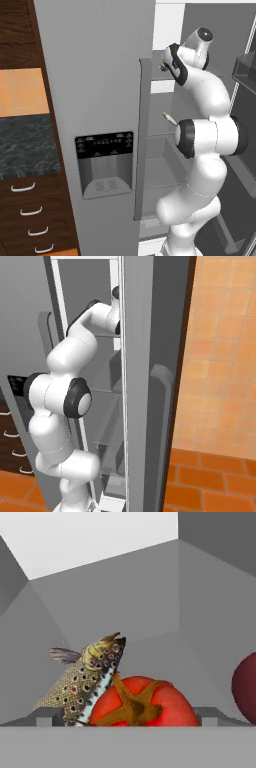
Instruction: Place one tomato and one fish in each tupperware on the nearby counter, to pack two identical lunches.
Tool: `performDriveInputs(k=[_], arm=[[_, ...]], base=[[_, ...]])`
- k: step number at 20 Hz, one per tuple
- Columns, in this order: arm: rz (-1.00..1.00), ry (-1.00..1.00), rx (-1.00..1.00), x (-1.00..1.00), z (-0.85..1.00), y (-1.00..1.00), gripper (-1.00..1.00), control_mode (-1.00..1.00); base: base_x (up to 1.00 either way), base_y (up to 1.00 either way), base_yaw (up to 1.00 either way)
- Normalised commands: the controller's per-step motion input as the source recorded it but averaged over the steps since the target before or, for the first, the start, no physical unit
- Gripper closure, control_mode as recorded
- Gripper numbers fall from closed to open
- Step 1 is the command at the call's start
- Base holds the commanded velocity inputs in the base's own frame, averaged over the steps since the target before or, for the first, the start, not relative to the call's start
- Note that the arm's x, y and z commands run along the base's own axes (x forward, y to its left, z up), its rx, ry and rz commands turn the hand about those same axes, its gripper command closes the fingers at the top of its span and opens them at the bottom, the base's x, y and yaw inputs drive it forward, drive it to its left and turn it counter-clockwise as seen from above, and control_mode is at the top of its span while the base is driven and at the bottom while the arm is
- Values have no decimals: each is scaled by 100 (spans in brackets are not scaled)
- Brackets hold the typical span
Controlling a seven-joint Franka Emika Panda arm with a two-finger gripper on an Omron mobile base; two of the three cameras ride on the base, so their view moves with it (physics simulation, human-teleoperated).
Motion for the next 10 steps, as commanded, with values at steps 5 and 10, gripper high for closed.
performDriveInputs(k=[5,10], arm=[[9,21,0,-1,-100,35,100,-100],[0,0,0,0,-63,-1,100,-100]], base=[[0,0,0],[0,0,0]])
